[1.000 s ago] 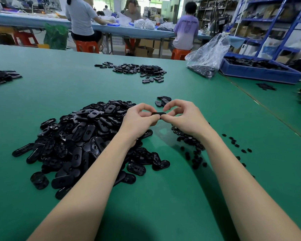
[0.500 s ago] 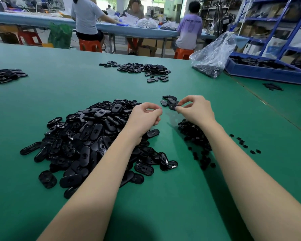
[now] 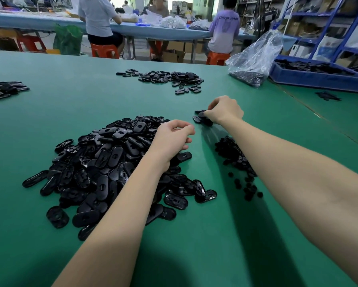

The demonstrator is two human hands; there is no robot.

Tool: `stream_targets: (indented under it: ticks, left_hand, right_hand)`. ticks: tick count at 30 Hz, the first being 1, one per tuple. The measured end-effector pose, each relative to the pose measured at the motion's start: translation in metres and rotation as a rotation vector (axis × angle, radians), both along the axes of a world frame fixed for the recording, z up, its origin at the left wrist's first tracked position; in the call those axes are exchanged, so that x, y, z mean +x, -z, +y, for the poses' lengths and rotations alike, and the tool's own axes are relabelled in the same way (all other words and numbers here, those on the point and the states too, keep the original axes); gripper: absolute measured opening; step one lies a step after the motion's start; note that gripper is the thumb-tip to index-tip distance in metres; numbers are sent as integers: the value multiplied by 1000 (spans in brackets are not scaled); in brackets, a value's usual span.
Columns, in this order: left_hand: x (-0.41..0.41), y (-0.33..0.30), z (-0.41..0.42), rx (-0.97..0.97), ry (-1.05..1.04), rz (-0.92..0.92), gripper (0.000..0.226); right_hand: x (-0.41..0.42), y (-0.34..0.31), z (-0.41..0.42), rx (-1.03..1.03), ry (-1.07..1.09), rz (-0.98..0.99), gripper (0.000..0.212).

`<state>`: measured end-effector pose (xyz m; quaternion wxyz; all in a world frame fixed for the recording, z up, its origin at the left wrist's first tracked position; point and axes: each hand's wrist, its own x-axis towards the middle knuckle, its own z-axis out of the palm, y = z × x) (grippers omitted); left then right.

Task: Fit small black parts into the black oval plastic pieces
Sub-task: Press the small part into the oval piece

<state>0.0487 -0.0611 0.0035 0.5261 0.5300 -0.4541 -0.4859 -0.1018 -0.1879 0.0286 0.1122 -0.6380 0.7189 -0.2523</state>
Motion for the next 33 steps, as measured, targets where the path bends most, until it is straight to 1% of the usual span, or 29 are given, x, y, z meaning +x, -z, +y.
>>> stream_targets:
  ticks: [2, 4, 7, 11, 13, 16, 18, 20, 23, 28, 31, 33]
  left_hand:
    - [0, 0, 0, 4, -5, 8, 5]
    - [0, 0, 0, 8, -9, 11, 5]
    - [0, 0, 0, 6, -21, 14, 4]
    - [0, 0, 0, 1, -31, 0, 2]
    - [0, -1, 0, 3, -37, -9, 2]
    - [2, -1, 0, 4, -42, -21, 3]
    - [3, -1, 0, 0, -47, -24, 3]
    - [3, 0, 0, -4, -59, -21, 3]
    - [4, 0, 0, -2, -70, -11, 3]
    - [5, 1, 0, -11, -83, -12, 3]
    - [6, 3, 0, -43, -92, -74, 8]
    - [6, 3, 1, -53, -66, -160, 7]
  right_hand:
    - [0, -2, 7, -31, -28, -30, 21]
    - [-2, -5, 21, -49, -89, -58, 17]
    - [-10, -5, 54, 28, -240, -74, 14]
    - [-19, 3, 97, 203, -490, 84, 1]
    - [-20, 7, 109, 222, -573, 110, 14]
    - [-19, 9, 117, 153, -618, 153, 28]
    - [-16, 13, 119, 146, -647, 113, 32]
    - [-12, 19, 121, 132, -662, 73, 30]
    - [-9, 25, 120, 66, -660, 55, 19]
    - [-18, 21, 118, 58, -677, 72, 11]
    - [-29, 13, 115, 61, -665, 15, 14]
    - [-38, 7, 114, 49, -640, -37, 16]
